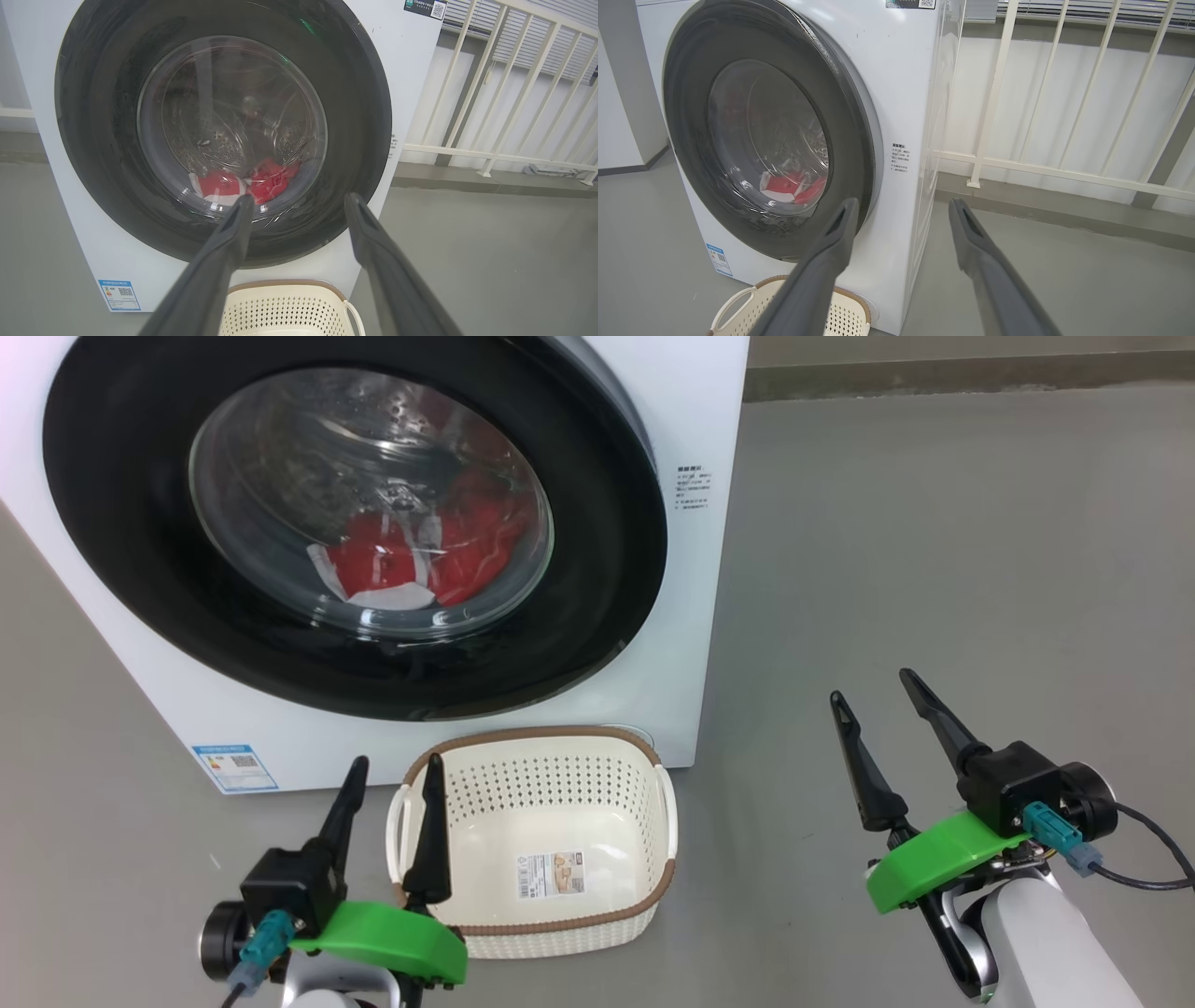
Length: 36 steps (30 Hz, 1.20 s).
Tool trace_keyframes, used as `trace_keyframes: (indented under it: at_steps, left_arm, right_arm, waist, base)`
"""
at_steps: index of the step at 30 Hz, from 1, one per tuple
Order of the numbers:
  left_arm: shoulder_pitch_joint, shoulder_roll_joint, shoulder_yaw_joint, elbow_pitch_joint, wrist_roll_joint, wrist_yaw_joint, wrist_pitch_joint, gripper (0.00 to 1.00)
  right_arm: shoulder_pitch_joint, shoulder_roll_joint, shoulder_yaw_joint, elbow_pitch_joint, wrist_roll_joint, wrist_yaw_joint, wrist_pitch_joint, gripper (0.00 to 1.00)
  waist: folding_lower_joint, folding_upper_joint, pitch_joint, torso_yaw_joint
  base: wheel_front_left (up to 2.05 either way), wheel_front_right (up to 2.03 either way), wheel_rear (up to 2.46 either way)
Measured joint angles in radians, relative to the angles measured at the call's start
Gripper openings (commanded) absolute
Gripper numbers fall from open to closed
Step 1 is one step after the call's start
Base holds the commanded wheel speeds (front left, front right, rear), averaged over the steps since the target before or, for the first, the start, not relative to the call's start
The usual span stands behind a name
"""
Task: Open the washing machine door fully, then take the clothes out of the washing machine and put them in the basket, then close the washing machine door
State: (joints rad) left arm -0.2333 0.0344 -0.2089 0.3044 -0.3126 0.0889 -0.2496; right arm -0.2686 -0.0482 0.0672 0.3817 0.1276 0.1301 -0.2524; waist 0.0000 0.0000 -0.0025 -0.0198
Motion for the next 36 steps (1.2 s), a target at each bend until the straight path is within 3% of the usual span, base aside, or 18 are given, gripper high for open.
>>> trace_keyframes:
  at_steps: [14,15,16,18,19,25,36]
  left_arm:
    - [0.000,0.000,-0.019,-0.009,-0.020,0.005,0.000,1.00]
    - [0.000,0.000,-0.021,-0.013,-0.019,0.005,0.000,1.00]
    - [0.000,0.000,-0.021,-0.013,-0.019,0.005,0.000,1.00]
    - [-0.001,0.000,-0.025,-0.019,-0.012,0.005,0.000,1.00]
    - [-0.002,0.001,-0.025,-0.023,-0.009,0.005,0.000,1.00]
    - [-0.025,0.001,-0.037,-0.050,0.006,-0.002,0.000,1.00]
    - [-0.060,0.001,-0.067,-0.137,-0.008,-0.002,0.000,1.00]
  right_arm:
    - [0.000,0.000,-0.018,0.007,0.009,0.000,0.000,1.00]
    - [-0.001,0.000,-0.022,0.007,0.009,0.000,0.000,0.85]
    - [-0.001,0.000,-0.022,0.007,0.009,0.000,0.000,0.53]
    - [-0.004,-0.001,-0.028,0.012,0.007,0.000,0.000,0.24]
    - [-0.006,0.000,-0.030,0.016,0.005,0.000,0.000,0.00]
    - [-0.062,-0.001,-0.035,0.028,0.035,0.000,0.000,0.00]
    - [-0.210,-0.004,-0.023,0.074,0.382,0.000,0.000,0.00]
  waist:
    - [0.0000,0.0000,0.011,0.015]
    - [0.0000,0.0000,0.015,0.017]
    - [0.0000,0.0000,0.015,0.017]
    - [0.0000,0.0000,0.025,0.023]
    - [0.0000,0.0000,0.031,0.025]
    - [0.0000,0.0000,0.074,0.043]
    - [0.0000,0.0000,0.168,0.080]
  base:
    - [0.00,0.00,0.00]
    - [0.00,0.00,0.00]
    - [0.00,0.00,0.00]
    - [0.00,0.00,0.00]
    - [0.00,0.00,0.00]
    - [0.00,0.00,0.00]
    - [0.00,0.00,0.00]
